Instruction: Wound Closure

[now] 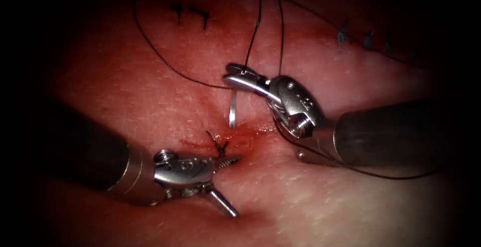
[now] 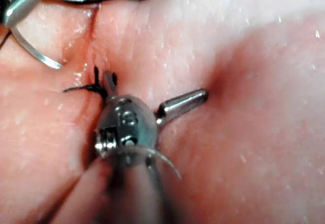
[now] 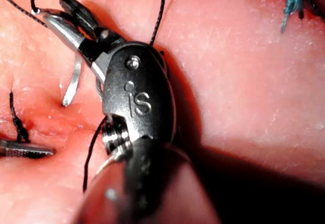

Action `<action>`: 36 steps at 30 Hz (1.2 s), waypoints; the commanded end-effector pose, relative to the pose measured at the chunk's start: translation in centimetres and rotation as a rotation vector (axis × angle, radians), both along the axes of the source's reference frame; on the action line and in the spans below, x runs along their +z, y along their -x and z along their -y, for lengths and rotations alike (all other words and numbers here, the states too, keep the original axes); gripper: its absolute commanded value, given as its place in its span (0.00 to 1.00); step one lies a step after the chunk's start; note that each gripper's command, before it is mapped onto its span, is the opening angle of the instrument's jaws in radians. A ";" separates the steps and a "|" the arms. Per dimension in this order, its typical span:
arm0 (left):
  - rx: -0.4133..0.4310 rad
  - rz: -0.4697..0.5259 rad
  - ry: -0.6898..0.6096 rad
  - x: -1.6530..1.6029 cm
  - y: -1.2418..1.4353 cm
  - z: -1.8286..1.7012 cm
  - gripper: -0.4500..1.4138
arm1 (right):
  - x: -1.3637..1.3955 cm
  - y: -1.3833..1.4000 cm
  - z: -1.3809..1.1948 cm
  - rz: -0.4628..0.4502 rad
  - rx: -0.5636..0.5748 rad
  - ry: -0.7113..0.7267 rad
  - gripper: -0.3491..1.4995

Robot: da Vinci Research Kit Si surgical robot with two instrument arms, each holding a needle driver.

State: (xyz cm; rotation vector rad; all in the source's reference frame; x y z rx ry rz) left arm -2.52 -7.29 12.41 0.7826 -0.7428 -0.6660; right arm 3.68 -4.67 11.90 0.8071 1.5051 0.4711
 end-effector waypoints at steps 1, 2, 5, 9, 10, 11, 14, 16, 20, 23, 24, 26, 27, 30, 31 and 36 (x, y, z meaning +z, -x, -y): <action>-0.001 0.001 -0.003 0.01 0.02 0.11 0.78 | 0.02 -0.10 0.08 -0.011 -0.030 -0.041 0.00; -0.003 0.000 -0.002 0.01 0.01 0.11 0.78 | 0.02 -0.10 0.09 -0.009 -0.040 -0.070 0.00; -0.007 -0.002 0.000 -0.01 0.01 0.09 0.78 | 0.01 -0.10 0.05 0.004 -0.045 -0.129 0.00; -0.008 -0.002 -0.001 -0.03 0.01 0.10 0.78 | -0.04 -0.05 -0.18 0.020 -0.044 -0.242 0.00; -0.008 -0.002 -0.001 -0.03 0.01 0.10 0.78 | -0.05 -0.05 -0.21 0.020 -0.055 -0.272 0.00; -0.008 -0.002 -0.001 -0.03 0.01 0.10 0.78 | -0.05 -0.05 -0.22 0.020 -0.063 -0.290 0.00; -0.009 -0.002 0.000 -0.04 -0.01 0.09 0.78 | -0.05 -0.05 -0.24 0.003 -0.087 -0.350 0.00; -0.010 -0.002 0.001 -0.05 -0.01 0.09 0.78 | -0.05 -0.06 -0.23 -0.012 -0.100 -0.380 0.00; -0.013 -0.003 0.000 -0.08 -0.02 0.07 0.78 | -0.08 -0.13 -0.17 -0.078 -0.144 -0.491 0.00; -0.017 -0.008 -0.005 -0.10 -0.02 0.06 0.78 | -0.11 -0.15 -0.10 -0.074 -0.166 -0.542 0.00; -0.017 -0.008 -0.005 -0.11 -0.02 0.05 0.78 | -0.12 -0.15 -0.07 -0.072 -0.173 -0.559 0.00; -0.014 -0.006 -0.002 -0.12 -0.02 0.05 0.78 | -0.14 -0.14 -0.04 -0.064 -0.185 -0.599 0.00; -0.014 -0.006 -0.002 -0.12 -0.02 0.05 0.78 | -0.15 -0.13 -0.03 -0.059 -0.193 -0.627 0.00; -0.014 -0.006 -0.002 -0.12 -0.01 0.05 0.78 | -0.17 -0.09 0.01 -0.045 -0.208 -0.678 0.00; -0.015 -0.006 -0.002 -0.12 -0.01 0.05 0.78 | -0.18 -0.07 0.03 -0.033 -0.215 -0.694 0.00; -0.016 -0.007 -0.001 -0.13 -0.01 0.04 0.78 | -0.23 0.04 0.14 0.005 -0.248 -0.781 0.00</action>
